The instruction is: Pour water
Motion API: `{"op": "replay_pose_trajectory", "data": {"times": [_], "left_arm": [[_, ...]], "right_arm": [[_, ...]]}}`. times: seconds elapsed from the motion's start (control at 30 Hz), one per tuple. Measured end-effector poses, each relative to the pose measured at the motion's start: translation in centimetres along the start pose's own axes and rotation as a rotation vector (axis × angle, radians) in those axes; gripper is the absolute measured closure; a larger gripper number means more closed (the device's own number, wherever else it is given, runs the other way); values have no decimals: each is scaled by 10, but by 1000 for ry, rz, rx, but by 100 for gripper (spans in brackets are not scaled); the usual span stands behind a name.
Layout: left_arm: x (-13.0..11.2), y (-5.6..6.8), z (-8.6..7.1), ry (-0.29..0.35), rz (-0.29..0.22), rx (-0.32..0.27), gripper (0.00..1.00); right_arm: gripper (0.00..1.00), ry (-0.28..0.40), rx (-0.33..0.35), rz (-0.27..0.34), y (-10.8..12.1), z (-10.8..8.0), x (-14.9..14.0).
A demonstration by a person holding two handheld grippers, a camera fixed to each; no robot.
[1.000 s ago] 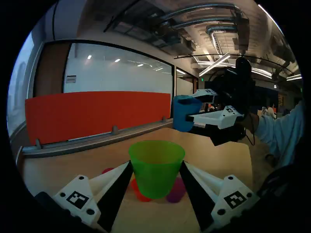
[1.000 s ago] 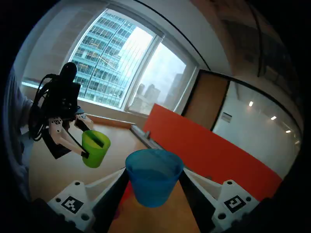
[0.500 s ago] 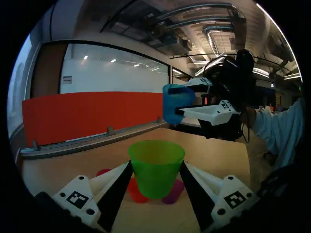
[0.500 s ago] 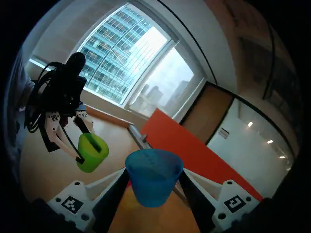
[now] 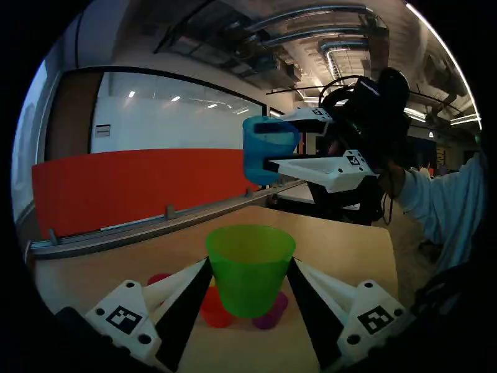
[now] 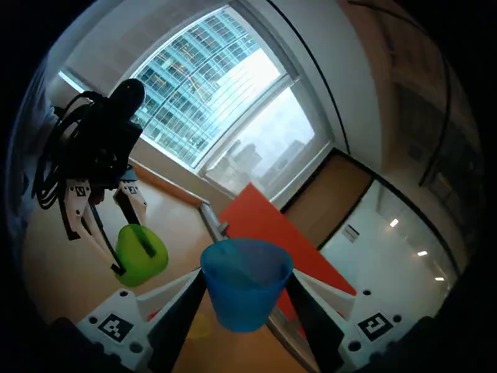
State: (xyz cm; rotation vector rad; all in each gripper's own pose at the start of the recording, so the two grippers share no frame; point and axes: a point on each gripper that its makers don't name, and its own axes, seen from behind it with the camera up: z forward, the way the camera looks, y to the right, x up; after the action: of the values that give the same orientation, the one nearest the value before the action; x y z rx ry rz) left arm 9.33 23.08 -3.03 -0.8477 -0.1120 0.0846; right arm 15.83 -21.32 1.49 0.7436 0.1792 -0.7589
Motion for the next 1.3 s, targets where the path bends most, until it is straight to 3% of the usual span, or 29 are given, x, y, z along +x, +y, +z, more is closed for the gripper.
{"op": "replay_pose_trajectory", "data": {"times": [0.4,0.77,1.3], "left_arm": [[2,12,4,-1,9,-28,16],[3,24,11,0,9,-57,16],[4,32,15,4,6,-78,16]], "right_arm": [[11,14,-24,-127,15,6,17],[11,20,-40,-209,21,11,28],[11,16,-55,-311,26,17,33]]}}
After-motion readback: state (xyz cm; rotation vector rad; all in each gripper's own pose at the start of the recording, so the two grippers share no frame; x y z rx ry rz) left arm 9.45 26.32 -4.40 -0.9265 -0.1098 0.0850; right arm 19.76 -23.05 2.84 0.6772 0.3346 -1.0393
